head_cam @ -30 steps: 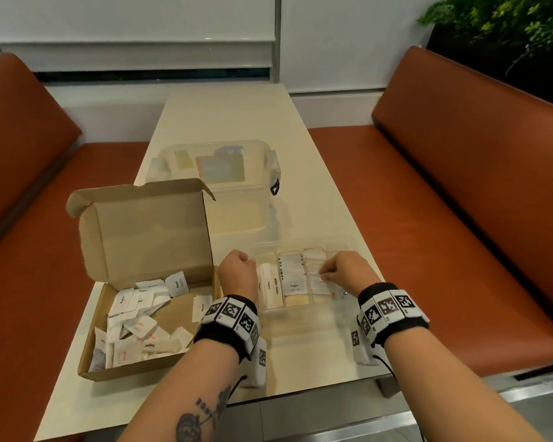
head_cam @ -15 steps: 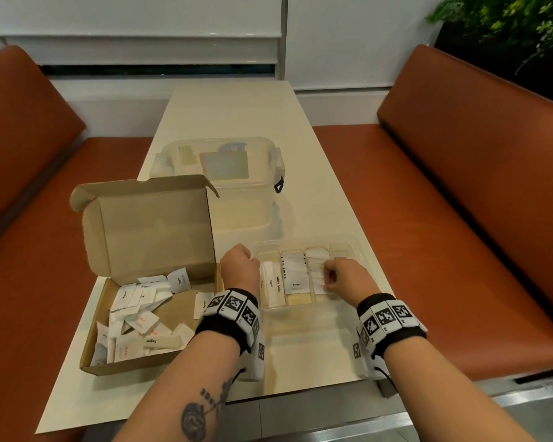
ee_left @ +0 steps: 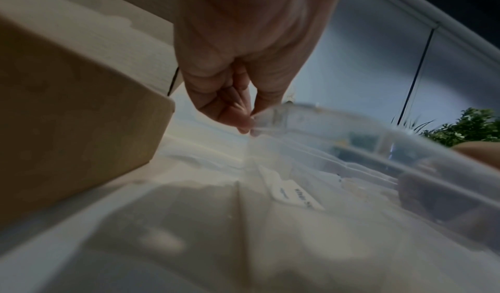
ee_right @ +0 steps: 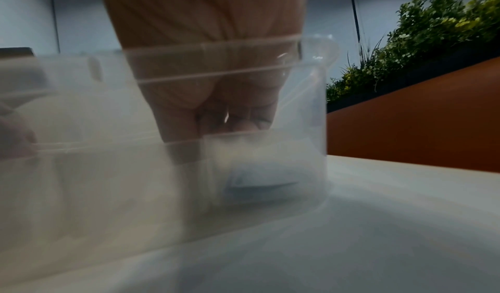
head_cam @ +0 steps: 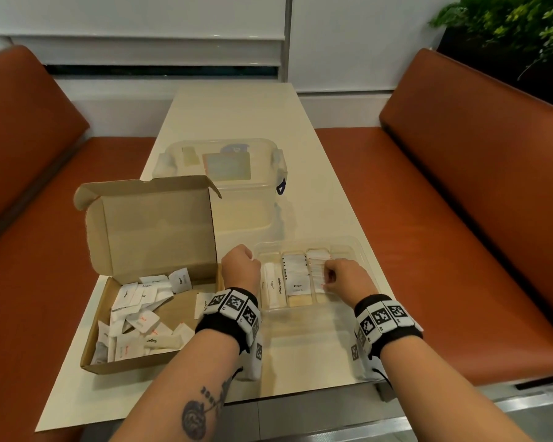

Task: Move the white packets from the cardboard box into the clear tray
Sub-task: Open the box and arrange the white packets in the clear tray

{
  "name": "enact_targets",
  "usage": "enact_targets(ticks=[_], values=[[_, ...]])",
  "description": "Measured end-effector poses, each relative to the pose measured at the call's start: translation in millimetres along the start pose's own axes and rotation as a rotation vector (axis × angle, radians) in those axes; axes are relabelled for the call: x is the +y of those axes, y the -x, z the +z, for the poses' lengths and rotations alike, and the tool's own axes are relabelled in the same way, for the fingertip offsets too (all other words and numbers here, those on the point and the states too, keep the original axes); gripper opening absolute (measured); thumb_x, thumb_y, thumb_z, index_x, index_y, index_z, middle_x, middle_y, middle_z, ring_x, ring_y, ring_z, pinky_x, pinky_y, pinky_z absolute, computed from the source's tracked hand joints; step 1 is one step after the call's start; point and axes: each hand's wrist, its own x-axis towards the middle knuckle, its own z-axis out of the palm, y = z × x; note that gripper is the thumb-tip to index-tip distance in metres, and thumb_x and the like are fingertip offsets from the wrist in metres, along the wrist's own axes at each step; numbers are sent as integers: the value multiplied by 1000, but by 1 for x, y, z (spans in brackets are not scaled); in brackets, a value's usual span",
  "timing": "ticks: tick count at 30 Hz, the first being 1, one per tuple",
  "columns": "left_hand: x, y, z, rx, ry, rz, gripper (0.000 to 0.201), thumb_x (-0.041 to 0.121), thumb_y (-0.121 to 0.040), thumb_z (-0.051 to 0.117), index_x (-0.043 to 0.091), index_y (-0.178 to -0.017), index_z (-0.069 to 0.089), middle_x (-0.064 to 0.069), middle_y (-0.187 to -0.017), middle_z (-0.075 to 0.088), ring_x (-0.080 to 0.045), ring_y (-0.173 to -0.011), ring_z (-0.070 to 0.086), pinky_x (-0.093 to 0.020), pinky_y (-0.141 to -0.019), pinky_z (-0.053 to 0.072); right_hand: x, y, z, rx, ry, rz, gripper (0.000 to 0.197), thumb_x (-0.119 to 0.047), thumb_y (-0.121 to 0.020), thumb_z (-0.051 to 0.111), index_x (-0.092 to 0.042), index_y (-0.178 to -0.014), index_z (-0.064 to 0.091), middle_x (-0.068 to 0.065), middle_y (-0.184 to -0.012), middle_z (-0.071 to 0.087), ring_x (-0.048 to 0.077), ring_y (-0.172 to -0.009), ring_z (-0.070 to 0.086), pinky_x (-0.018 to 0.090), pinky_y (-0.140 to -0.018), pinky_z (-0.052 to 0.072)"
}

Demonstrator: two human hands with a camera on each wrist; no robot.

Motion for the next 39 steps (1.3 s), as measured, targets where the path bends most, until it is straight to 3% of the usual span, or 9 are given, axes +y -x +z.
enact_targets(ticks=[4,6,9,13,17,27,30,34,39], values=[[1,0,-1,-15,-14,-14,11,-2,-85,54,0,-94,61,-5,-88,52,-21,-81,50,-28,-68,41,2,1,1,121,-109,-8,23,-20,-76,71,-20,-72,48,-6,-74,50,15,-73,48,22,-58,35],[1,0,-1,-17,-16,-17,11,-2,-85,54,0,-94,61,-6,-89,52,-22,-81,50,-28,-68,40,2,1,3,250,-77,-35,23,-30,-80,69,-20,-98,59,-6,-96,56,16,-91,48,25,-72,40],[1,0,-1,-20,-10,-20,13,-2,-85,53,-1,-95,61,-11,-94,58,-22,-81,49,-27,-68,39,2,0,9,120,177,-29,62,-34,-88,57,-23,-144,32,-5,-147,38,25,-128,34,36,-100,37],[2,0,-2,-29,-19,-25,13,-2,-85,53,-1,-95,62,-15,-98,61,-23,-80,50,-27,-67,40,1,-4,13,6,341,-54,69,-24,-92,48,-25,-151,13,-7,-158,14,28,-144,12,45,-117,14],[3,0,-3,-28,-24,-22,13,-2,-86,53,-2,-96,62,-13,-95,60,-25,-83,53,-27,-69,42,-1,-7,11,-40,398,-79,65,-15,-94,40,-26,-151,11,-7,-159,10,31,-146,2,51,-116,0],[4,2,-4,-36,-30,-36,11,-1,-87,53,0,-93,62,-13,-96,61,-27,-87,58,-28,-68,43,7,-11,-10,-228,489,-212,74,-34,-96,48,-31,-151,-2,-7,-159,-2,28,-146,-7,48,-116,-7],[5,1,-6,-47,-32,-25,12,-1,-88,53,0,-95,63,-14,-99,63,-28,-91,60,-28,-70,44,6,-11,-22,-200,449,-232,80,-34,-90,59,-30,-151,8,-8,-158,9,22,-147,5,42,-118,0],[5,0,-7,-51,-39,-16,12,-2,-87,53,-1,-93,63,-16,-98,63,-27,-86,58,-30,-71,46,5,-11,-31,-119,414,-221,62,-37,-86,64,-36,-142,38,-16,-148,36,17,-128,36,30,-105,30],[5,-1,-8,-65,-53,-8,13,-4,-87,53,-1,-94,64,-16,-98,63,-27,-88,58,-30,-73,47,3,-15,-33,-142,389,-223,53,-34,-87,64,-38,-137,46,-17,-145,42,14,-111,39,24,-89,32]])
